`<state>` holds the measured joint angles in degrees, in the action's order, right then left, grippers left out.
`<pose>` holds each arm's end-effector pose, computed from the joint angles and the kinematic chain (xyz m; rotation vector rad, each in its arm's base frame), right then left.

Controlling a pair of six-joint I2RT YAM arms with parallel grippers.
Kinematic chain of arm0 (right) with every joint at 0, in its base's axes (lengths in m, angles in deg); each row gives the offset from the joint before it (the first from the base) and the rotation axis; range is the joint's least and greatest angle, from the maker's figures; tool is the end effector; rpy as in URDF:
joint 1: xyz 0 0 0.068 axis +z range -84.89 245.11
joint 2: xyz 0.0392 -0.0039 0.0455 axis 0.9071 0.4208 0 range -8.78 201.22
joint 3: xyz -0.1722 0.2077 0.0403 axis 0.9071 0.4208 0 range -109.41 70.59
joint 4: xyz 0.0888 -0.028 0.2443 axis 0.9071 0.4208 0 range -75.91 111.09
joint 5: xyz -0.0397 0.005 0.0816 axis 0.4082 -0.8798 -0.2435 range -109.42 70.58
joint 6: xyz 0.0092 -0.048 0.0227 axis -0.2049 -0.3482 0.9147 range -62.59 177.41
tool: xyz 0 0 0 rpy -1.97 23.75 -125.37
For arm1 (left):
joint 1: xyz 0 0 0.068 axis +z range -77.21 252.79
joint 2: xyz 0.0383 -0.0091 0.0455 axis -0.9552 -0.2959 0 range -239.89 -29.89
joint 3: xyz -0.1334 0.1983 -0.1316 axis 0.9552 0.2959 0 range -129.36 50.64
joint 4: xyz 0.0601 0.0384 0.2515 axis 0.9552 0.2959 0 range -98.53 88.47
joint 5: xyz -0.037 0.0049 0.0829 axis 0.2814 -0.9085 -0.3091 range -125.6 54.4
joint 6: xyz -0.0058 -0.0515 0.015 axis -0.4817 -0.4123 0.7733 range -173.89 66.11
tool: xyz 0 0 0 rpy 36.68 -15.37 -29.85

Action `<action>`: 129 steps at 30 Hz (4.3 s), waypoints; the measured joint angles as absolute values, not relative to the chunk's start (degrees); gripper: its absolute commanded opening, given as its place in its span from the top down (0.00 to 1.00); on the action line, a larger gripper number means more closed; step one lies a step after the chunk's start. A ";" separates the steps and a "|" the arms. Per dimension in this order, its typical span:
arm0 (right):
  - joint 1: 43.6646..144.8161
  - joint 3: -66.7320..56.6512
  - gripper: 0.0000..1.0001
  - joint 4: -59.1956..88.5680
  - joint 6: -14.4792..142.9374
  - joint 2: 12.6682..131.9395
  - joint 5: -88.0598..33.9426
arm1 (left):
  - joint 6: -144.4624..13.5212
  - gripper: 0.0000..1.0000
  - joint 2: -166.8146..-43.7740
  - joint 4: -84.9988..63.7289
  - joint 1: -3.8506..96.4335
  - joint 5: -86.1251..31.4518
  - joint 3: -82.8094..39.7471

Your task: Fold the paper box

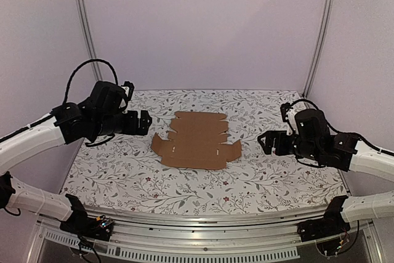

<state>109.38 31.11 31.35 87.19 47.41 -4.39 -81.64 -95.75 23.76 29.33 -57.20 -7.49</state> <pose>0.1604 0.1434 0.2594 -0.1228 2.1743 0.4672 0.1867 -0.1589 0.3120 0.1075 2.2213 -0.2575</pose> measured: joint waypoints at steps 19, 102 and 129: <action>114.67 34.61 0.18 9.10 113.62 71.65 -10.23 | -82.25 0.01 -96.58 24.00 29.33 -55.63 -7.05; 120.49 -9.02 1.00 56.88 65.12 69.94 -20.04 | -65.53 0.00 -91.58 31.35 27.27 -40.13 -24.65; 120.55 -13.17 1.00 69.47 60.16 72.41 -22.73 | -22.41 0.21 -108.56 25.77 -4.68 -69.88 -26.77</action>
<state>120.55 -13.17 69.47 60.16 72.41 -22.73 -22.41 -108.56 25.77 -4.68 -69.88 -26.77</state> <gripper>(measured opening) 0.005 0.840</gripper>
